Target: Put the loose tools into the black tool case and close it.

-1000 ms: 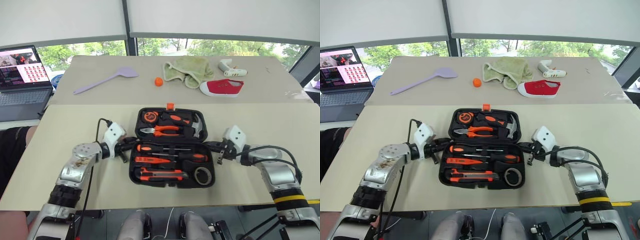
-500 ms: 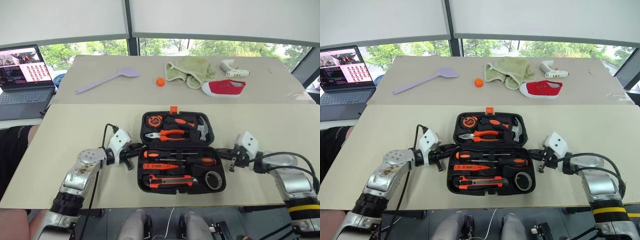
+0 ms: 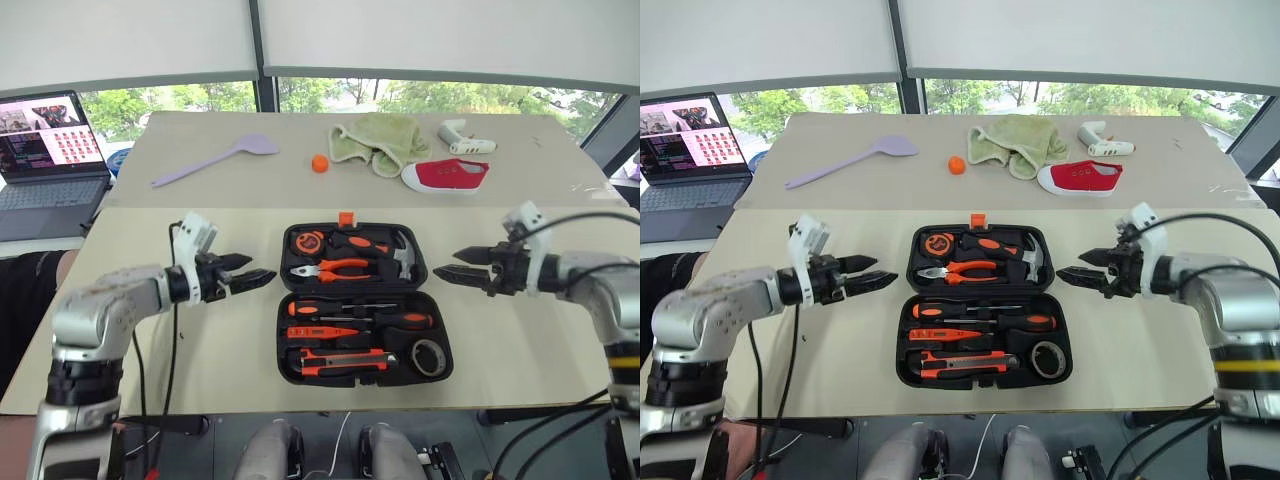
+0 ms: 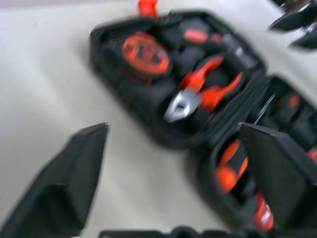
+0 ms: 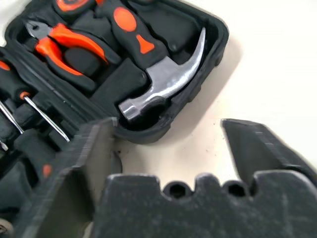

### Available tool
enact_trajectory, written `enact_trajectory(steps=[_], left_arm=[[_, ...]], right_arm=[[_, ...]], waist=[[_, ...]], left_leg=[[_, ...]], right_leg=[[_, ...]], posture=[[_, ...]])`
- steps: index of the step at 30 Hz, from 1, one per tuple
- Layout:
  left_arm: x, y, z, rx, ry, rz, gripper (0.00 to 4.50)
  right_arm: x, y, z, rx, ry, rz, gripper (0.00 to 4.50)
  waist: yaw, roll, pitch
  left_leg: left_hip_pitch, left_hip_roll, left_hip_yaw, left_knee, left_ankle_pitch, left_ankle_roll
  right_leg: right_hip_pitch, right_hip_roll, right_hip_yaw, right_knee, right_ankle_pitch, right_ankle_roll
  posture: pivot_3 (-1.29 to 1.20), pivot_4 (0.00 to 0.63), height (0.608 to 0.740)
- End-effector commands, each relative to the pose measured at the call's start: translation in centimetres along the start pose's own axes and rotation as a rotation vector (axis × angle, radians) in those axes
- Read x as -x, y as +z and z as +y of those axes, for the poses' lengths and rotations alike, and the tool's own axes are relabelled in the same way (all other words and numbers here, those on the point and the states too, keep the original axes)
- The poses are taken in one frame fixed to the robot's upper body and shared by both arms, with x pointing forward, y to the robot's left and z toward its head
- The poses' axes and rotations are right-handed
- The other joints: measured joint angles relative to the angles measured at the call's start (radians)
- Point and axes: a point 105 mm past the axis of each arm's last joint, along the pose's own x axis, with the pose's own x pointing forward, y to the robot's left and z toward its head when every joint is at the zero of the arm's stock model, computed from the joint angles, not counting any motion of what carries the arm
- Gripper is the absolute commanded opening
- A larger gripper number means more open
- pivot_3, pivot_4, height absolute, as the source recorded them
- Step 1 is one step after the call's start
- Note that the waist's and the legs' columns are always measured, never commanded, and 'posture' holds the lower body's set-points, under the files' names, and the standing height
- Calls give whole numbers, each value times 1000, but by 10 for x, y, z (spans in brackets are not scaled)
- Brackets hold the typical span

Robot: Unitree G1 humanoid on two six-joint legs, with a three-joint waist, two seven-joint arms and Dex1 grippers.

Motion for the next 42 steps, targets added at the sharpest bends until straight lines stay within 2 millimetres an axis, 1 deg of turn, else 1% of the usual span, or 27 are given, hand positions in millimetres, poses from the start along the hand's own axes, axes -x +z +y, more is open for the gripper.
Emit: enact_trajectory(steps=[1,3,6,9,13,14,15,16,18,20,21,22,23,24,25,28,29,32,33,36,38,39,40,41,42], left_arm=[[-18,5,11,34,96,29,4500],[-25,6,8,42,89,39,4500],[-30,6,8,52,92,46,4500],[-38,0,9,68,97,67,4500],[-44,-5,8,95,82,78,4500],[-45,-5,8,104,78,78,4500],[-46,-4,8,118,74,70,4500],[-47,-4,8,130,68,63,4244],[-49,-4,10,165,62,56,3735],[-50,-5,11,188,54,56,2999],[-51,-6,11,199,48,57,2555],[-51,-6,11,209,40,53,2258],[-52,-6,13,225,38,50,1821],[-53,-6,14,236,38,47,1599],[-54,-6,14,244,36,44,1173],[-53,4,19,284,18,-35,212],[-51,6,20,288,15,-58,49],[-48,10,23,286,20,-98,49],[-45,13,23,266,12,-137,49],[-37,23,21,180,-15,-244,49],[-23,31,16,36,-39,-360,49],[-16,34,14,-58,-40,-410,49],[-8,33,10,-144,-39,-452,49],[-4,29,9,-195,-33,-464,49],[-1,24,9,-238,-21,-458,49]], right_arm=[[-13,14,-10,-86,-45,22,4462],[-20,20,-15,-94,-64,18,4462],[-25,23,-21,-101,-75,24,4462],[-36,16,-26,-127,-75,71,4462],[-45,9,-30,-160,-66,102,3369],[-46,8,-30,-171,-58,105,2972],[-48,8,-28,-190,-45,107,2669],[-49,8,-27,-200,-33,109,2258],[-51,5,-26,-203,-19,128,1628],[-53,2,-25,-218,-11,139,987],[-54,1,-24,-233,-3,140,617],[-55,1,-24,-244,0,139,324],[-56,0,-24,-259,3,138,5],[-57,-1,-25,-272,1,136,0],[-58,-2,-26,-283,0,134,0],[-58,2,-26,-333,30,65,0],[-57,6,-26,-340,43,34,0],[-54,16,-26,-302,68,-49,0],[-52,25,-24,-246,94,-109,0],[-44,49,-16,-83,139,-269,0],[-29,71,-2,147,145,-440,0],[-22,74,4,230,133,-484,0],[-15,74,10,358,112,-516,0],[-12,70,14,456,76,-522,0],[-9,66,13,578,6,-510,0]], waist=[[-3,0,0],[-7,0,0],[-12,0,0],[-14,0,0],[-21,0,0],[-22,0,0],[-23,0,0],[-23,0,0],[-22,0,0],[-23,0,0],[-24,0,0],[-24,-1,0],[-23,-1,0],[-23,-1,0],[-23,-1,0],[-22,-1,0],[-22,-1,0],[-26,-1,0],[-26,-1,0],[-28,-1,0],[-29,-1,0],[-29,-1,0],[-29,-1,0],[-29,-1,0],[-29,-1,0]], left_leg=[[0,0,0,0,0,0],[0,0,1,-1,1,-1],[-3,0,3,-3,2,-2],[-5,0,3,-3,2,-3],[-6,0,3,-2,2,-3],[-6,0,3,-2,3,-3],[-5,1,2,-2,3,-3],[-5,1,2,-2,3,-3],[-5,1,2,-1,3,-3],[-5,1,2,-1,3,-3],[-5,1,2,-1,3,-3],[-4,1,2,-1,3,-3],[-4,1,2,-1,3,-4],[-4,1,2,-1,3,-4],[-4,1,2,-1,3,-4],[1,1,1,0,3,-4],[4,1,1,0,3,-4],[7,1,1,-1,0,-8],[7,1,1,-2,-1,-11],[7,1,2,-3,-2,-12],[7,0,3,-4,-1,-12],[5,1,3,-5,-1,-13],[4,0,5,-6,0,-14],[0,0,6,-6,2,-13],[0,0,6,-8,5,-9]], right_leg=[[-1,0,0,1,0,0],[-1,1,1,2,0,0],[-4,3,1,4,0,0],[-6,4,0,3,0,0],[-5,4,0,1,0,0],[-5,4,0,1,0,0],[-5,4,-1,2,0,0],[-5,4,-1,2,0,0],[-4,4,-1,2,0,0],[-4,4,0,2,0,0],[-4,4,0,2,0,0],[-4,4,0,3,0,0],[-4,4,0,3,0,0],[-3,4,-1,3,0,0],[-2,4,-1,3,0,0],[2,3,-1,3,0,0],[5,3,-1,2,0,0],[7,2,0,2,0,0],[7,2,0,3,0,-1],[6,2,0,3,1,-1],[4,2,1,4,1,-1],[2,2,1,4,1,-2],[-1,2,1,5,1,-2],[-6,1,2,6,2,-2],[-7,2,1,5,2,-3]], posture=[[0,150,740],[0,150,740],[0,150,740],[0,150,740],[0,150,740],[0,150,740],[0,150,740],[0,150,740],[0,150,740],[0,150,740],[0,150,740],[0,150,740],[0,150,740],[0,150,740],[0,150,740],[0,150,740],[0,150,740],[0,150,740],[0,150,740],[0,150,740],[0,150,740],[0,150,740],[0,150,740],[0,150,740],[0,150,740]])
